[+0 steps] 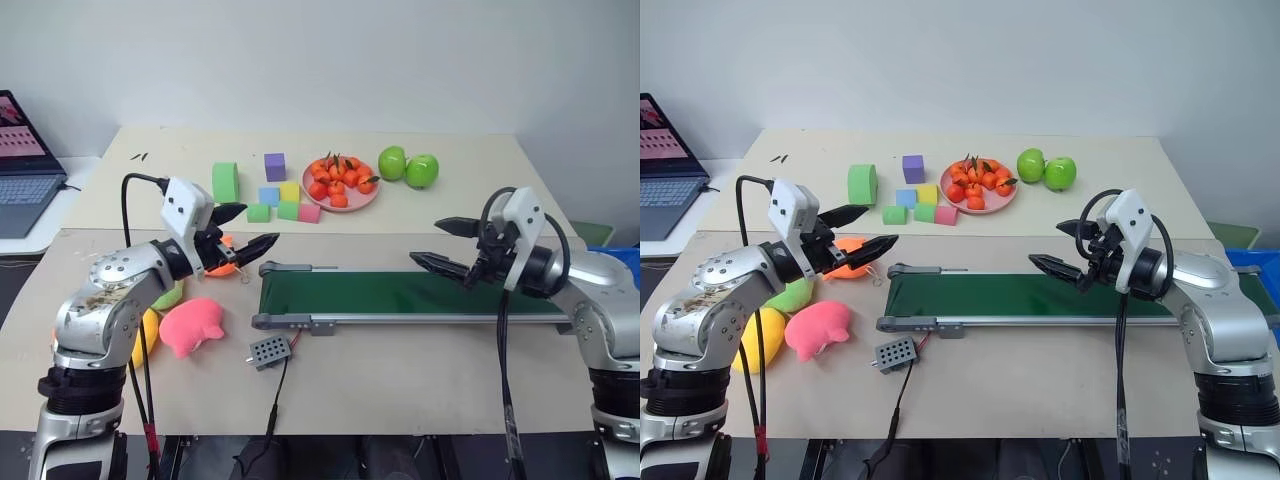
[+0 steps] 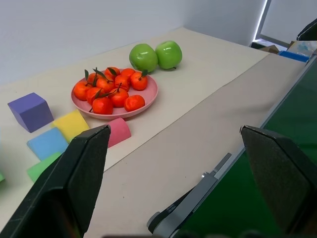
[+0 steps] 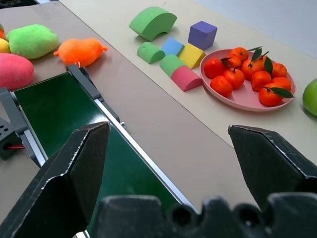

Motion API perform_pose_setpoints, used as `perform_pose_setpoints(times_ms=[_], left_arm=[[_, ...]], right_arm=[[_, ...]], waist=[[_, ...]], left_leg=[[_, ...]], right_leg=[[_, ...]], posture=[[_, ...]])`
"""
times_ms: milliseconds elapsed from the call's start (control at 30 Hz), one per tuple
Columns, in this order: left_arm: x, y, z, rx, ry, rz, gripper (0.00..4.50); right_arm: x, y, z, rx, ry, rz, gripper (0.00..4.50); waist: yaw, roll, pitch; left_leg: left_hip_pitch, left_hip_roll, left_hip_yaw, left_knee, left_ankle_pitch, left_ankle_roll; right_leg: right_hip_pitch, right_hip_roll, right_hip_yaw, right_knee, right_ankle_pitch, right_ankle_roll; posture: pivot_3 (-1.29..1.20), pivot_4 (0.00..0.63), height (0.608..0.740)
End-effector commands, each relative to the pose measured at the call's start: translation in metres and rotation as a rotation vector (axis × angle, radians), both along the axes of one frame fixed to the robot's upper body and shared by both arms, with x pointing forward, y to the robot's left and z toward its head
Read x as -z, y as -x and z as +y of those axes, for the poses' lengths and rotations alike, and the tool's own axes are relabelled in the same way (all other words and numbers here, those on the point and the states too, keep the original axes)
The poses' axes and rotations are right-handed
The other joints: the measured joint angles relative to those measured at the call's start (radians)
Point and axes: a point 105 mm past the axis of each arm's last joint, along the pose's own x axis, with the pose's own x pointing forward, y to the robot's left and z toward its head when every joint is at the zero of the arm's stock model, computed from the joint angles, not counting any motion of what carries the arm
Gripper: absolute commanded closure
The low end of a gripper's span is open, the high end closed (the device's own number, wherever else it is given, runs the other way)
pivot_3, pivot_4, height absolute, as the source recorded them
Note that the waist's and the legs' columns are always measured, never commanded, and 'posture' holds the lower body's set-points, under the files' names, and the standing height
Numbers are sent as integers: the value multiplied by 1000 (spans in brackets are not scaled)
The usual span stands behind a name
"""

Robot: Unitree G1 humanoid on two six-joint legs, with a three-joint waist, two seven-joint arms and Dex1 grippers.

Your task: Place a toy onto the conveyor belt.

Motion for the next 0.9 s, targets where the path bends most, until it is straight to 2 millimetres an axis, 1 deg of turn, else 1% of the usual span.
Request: perform_pose_setpoints(times_ms=[33, 167, 300, 400, 500, 600, 667, 767, 800, 900], left_arm=[[-7, 3, -4, 23, -14, -52, 23], [-8, 4, -5, 44, 5, -46, 23], [-10, 5, 0, 45, -3, -45, 23], [-14, 9, 4, 59, 31, -41, 23], [-19, 12, 17, 24, 11, -66, 23], [-22, 14, 42, -60, -26, -76, 23], [-23, 14, 67, -164, -38, -77, 23], [-16, 16, 104, -339, -76, -63, 23], [-14, 19, 118, -402, -76, -58, 23], [-7, 29, 148, -559, -61, -45, 23]], right_arm=[[-12, 0, 1, -11, 14, -60, 0], [-12, -2, 0, -5, 40, -65, 0], [-13, -5, 3, -12, 43, -58, 0], [-13, -7, 5, -21, 50, -48, 0], [-16, -12, 7, -41, 57, -52, 0], [-20, -17, 13, -76, 68, -56, 0], [-25, -21, 20, -112, 63, -58, 0], [-30, -21, 33, -184, 66, -48, 0], [-32, -20, 38, -218, 65, -40, 0], [-37, -19, 49, -290, 64, -14, 0]], waist=[[0, 0, 0], [0, 0, 0], [0, 0, 0], [-1, 0, 0], [-4, 0, 0], [-7, 0, 0], [-9, 0, 0], [-12, 0, 0], [-12, 0, 0], [-13, 0, 0]], left_leg=[[0, 0, 0, 0, 0, 0], [0, 0, 0, 0, 0, 0], [0, 0, 0, 0, 0, 0], [0, 0, 0, 0, 0, 0], [0, 0, 0, 0, 0, 0], [0, 0, 0, 0, 0, 0], [0, 0, 0, 0, 0, 0], [0, 0, 0, 0, 0, 0], [0, 0, 0, 0, 0, 0], [0, 0, 0, -1, 0, 0]], right_leg=[[0, 0, 0, 0, 0, 0], [0, 0, 0, 0, 0, 0], [0, 0, 0, 0, 0, 0], [0, 0, 0, 0, 0, 0], [0, 0, 0, 0, 0, 0], [-1, 0, 0, 0, 0, 0], [-1, 0, 0, 0, 0, 0], [-1, 0, 0, 0, 0, 0], [-1, 0, 0, 0, 0, 0], [-1, 0, 0, 0, 0, 0]], posture=[[0, 150, 738], [0, 150, 738], [0, 150, 738], [0, 150, 738], [0, 150, 738], [0, 150, 738], [0, 150, 738], [0, 150, 738], [0, 150, 738], [0, 150, 738]])
